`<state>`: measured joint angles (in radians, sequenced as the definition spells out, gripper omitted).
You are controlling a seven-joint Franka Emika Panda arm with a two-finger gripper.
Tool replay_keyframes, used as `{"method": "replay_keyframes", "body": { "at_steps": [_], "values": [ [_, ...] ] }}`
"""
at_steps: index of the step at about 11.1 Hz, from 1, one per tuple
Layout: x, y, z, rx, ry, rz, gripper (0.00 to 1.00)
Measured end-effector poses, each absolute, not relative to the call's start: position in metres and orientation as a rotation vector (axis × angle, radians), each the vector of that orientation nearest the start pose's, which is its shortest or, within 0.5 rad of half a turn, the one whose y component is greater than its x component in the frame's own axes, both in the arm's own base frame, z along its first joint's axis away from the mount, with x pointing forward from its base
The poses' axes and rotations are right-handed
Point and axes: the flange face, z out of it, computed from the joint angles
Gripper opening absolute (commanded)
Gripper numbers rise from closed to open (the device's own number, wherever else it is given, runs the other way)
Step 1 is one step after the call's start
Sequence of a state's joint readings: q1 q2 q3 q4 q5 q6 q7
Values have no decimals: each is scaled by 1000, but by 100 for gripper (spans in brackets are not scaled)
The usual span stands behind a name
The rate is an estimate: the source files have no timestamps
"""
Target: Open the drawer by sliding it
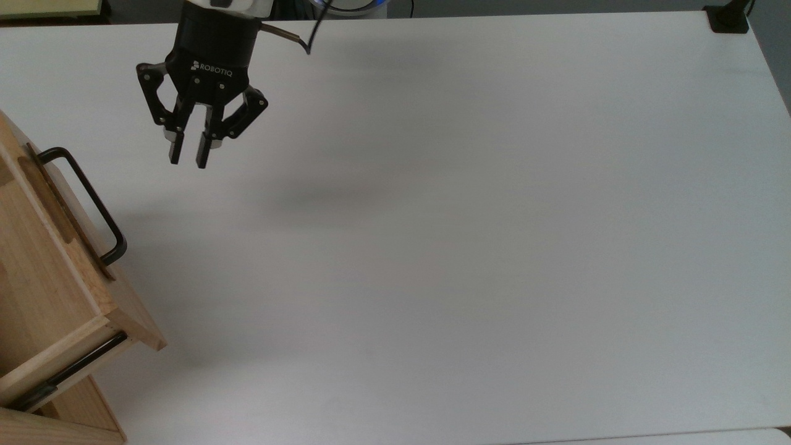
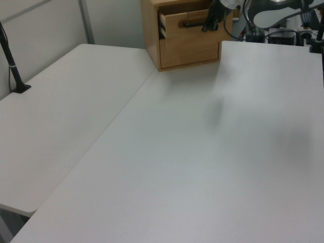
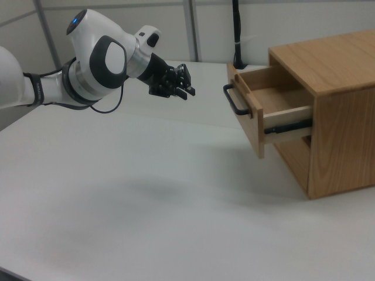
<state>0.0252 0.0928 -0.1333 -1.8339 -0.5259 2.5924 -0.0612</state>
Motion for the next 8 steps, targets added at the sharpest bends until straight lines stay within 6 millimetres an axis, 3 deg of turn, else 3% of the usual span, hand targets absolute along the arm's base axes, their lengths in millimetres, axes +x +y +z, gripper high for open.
{"method": "replay_keyframes", "body": {
  "at_steps": [2, 4, 6, 8],
  "values": [
    [630, -37, 545, -3347, 6, -915, 100],
    [621, -6, 562, -3195, 353, -538, 100],
    [602, 1, 578, -3093, 427, -195, 100],
    [591, 0, 580, -3070, 391, -46, 100]
  ]
}}
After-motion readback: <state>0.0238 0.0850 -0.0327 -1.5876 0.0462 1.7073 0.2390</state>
